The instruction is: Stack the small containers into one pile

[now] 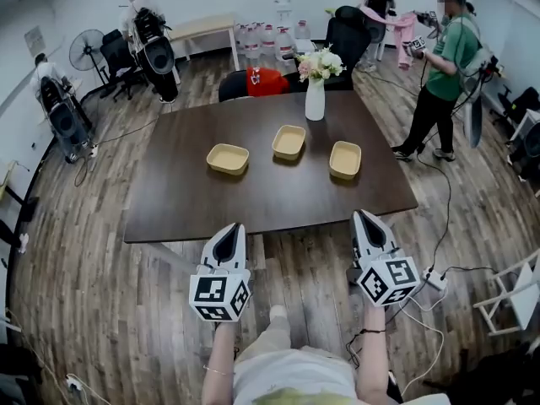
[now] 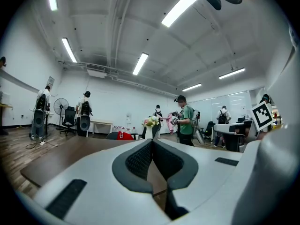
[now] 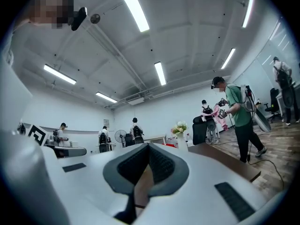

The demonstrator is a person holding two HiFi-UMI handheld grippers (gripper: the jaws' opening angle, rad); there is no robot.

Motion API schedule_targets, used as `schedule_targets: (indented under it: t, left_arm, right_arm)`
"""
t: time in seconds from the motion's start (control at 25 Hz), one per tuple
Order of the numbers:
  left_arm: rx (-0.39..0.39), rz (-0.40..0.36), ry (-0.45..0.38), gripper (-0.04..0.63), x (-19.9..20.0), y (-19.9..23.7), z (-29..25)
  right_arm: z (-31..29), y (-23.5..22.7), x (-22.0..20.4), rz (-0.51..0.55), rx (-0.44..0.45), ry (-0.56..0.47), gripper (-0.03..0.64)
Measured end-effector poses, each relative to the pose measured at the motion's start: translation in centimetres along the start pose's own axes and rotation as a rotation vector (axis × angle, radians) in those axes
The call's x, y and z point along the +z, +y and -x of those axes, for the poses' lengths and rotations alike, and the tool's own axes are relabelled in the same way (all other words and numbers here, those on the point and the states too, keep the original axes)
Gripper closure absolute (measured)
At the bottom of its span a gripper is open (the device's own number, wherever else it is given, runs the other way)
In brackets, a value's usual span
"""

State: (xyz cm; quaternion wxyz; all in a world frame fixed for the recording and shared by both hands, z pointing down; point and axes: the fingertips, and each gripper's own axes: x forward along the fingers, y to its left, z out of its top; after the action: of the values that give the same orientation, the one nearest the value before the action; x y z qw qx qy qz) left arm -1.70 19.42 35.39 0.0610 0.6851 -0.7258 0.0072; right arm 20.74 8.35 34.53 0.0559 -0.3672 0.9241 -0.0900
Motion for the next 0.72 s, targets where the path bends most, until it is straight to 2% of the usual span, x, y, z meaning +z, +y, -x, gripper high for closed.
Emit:
schedule_targets:
  t: [0.36, 0.52, 0.72]
  left_arm:
    - [-0.105, -0.002, -0.004, 0.571, 1.4, 3.4, -8.0]
    - [-0.135, 0.019, 0.018, 0.571, 0.8, 4.3, -10.6]
    - [-0.194, 0.030, 0.060, 0.571, -0.5, 3.8, -13.2]
  right_arm:
    - [-6.6, -1.7, -0.1, 0.002, -0.101, -0.003, 0.595]
    - [-7.9, -2.6, -0.8, -0.004, -0.178, -0.004, 0.595]
    - [-8.7, -4.1, -1.7, -0.019, -0.232, 0.014, 0.595]
